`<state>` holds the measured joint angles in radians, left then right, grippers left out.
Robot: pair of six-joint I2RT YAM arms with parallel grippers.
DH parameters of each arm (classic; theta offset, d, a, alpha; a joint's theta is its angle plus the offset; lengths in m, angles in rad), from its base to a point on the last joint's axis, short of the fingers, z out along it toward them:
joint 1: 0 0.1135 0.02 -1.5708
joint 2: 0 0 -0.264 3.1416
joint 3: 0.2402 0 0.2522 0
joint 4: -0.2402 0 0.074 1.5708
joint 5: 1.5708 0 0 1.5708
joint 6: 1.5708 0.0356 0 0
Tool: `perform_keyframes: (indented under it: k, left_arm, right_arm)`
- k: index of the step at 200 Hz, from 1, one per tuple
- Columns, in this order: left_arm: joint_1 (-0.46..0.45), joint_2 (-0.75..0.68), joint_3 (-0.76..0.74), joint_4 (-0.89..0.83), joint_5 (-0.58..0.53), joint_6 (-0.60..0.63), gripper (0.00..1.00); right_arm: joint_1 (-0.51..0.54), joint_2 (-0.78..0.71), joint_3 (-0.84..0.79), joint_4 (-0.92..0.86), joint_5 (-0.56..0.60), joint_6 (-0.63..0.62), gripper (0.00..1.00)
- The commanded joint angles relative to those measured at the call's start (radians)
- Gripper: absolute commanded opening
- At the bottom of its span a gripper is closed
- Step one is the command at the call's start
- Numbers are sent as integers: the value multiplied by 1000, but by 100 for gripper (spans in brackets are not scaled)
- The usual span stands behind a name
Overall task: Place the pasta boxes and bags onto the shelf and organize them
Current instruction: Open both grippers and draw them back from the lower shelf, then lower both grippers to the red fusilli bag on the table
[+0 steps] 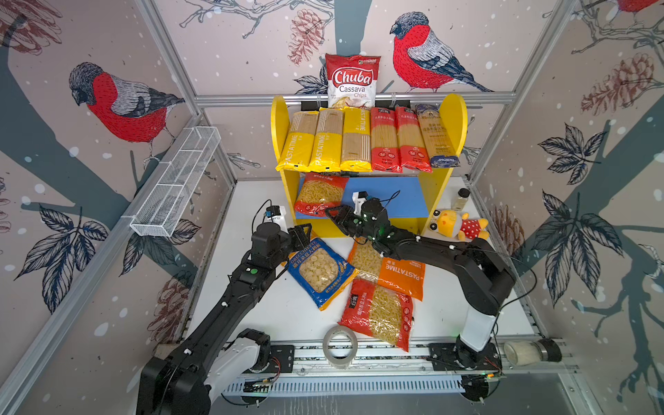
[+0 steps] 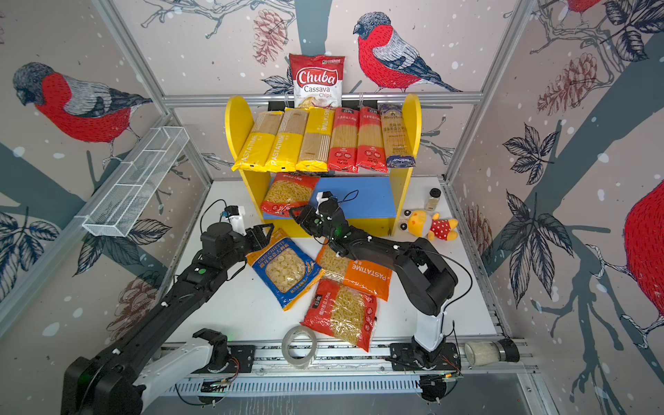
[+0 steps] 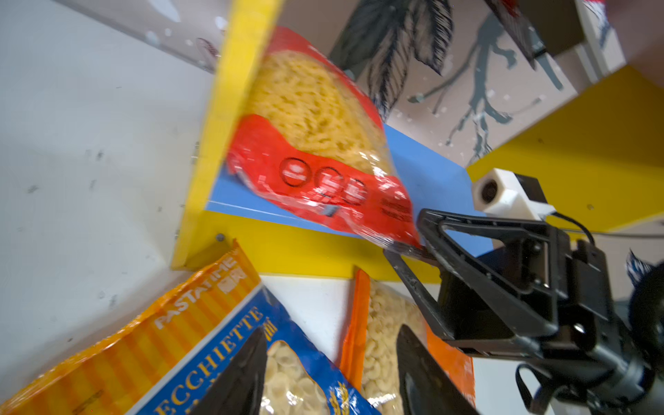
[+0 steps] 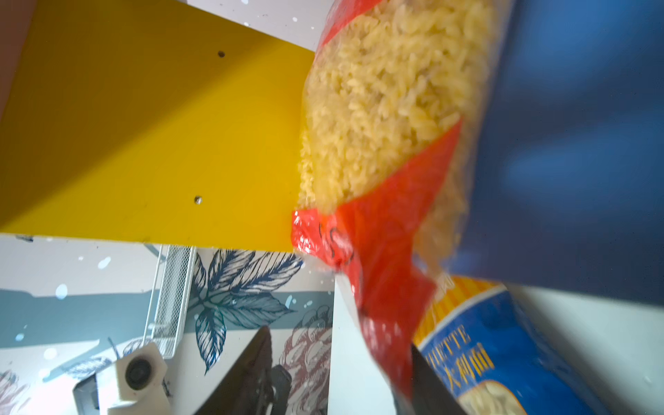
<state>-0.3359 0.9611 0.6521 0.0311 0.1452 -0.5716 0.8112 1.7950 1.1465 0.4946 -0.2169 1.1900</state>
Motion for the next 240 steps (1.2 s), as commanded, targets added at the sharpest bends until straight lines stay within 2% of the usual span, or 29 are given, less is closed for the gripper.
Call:
perform_keyframes:
  k: [1,27,61,85,107,152,179,210,240]
  left_arm:
    - [-63,-21,-9,-8,-43,58,58]
    - [-185,-26,-42,24,-62,76,60]
    - [-419,79,-31,8,-137,112,62]
    - [-538,200,-17,-3,-130,72,61]
    - [-623,290,1,-6,-123,45,61]
    - [-655,392,49,-52,-71,37,61]
    - [-655,422,62,-55,-53,41,60]
    - [-655,449,73,-65,-41,50,60]
    - [-655,469,91,-92,-55,55,60]
  right_arm:
    - [-3,-71,-80,-31,-53,-77,54]
    - [-16,-201,-226,-135,-63,-179,54]
    - [-78,-433,-379,-450,-34,-370,54]
    - [-174,-619,-514,-634,-90,-420,54]
    - [-230,-773,-612,-784,-89,-434,56]
    - [-291,-972,-748,-942,-66,-402,66]
    - [-296,-1011,-820,-899,-139,-349,70]
    - [-296,-999,-886,-815,-201,-297,70]
    - [-294,-982,-941,-746,-229,-272,64]
